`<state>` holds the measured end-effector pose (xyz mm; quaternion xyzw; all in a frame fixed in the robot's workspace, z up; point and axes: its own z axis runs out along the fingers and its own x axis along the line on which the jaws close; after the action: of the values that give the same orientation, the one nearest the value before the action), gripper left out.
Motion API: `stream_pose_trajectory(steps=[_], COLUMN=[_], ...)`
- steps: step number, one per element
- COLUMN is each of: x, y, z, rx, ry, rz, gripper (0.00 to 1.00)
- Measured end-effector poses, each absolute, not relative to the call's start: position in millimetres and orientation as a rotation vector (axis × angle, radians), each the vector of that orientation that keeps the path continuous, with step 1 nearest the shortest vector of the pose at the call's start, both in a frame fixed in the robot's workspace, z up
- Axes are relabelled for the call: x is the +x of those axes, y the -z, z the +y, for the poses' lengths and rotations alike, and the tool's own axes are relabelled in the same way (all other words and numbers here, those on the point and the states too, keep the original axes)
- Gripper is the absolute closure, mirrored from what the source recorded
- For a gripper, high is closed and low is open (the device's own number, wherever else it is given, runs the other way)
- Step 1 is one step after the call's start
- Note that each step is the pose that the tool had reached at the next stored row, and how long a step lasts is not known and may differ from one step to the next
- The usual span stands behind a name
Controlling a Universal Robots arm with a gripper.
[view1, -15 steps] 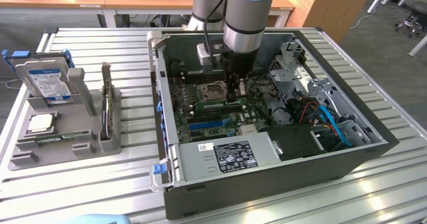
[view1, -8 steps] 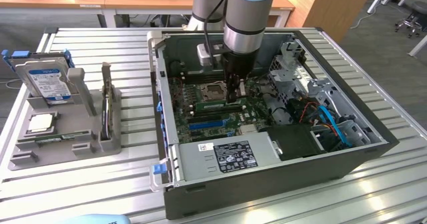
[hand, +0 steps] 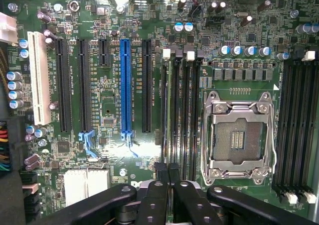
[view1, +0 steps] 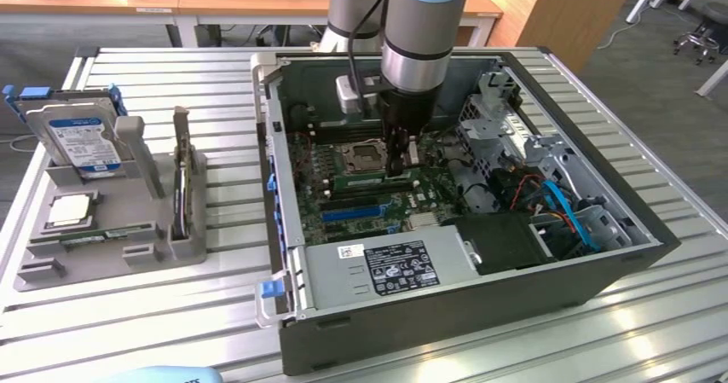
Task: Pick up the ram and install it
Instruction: 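Insert the ram into the slot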
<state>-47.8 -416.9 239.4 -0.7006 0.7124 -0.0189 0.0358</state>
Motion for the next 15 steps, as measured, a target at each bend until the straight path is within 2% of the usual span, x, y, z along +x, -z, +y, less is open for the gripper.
stream_pose_trajectory(steps=[15], x=[-47.7], y=[-237.4], z=[-416.8], rx=[-2.152], ry=[0.058], rz=[2.188], gripper=[0.88])
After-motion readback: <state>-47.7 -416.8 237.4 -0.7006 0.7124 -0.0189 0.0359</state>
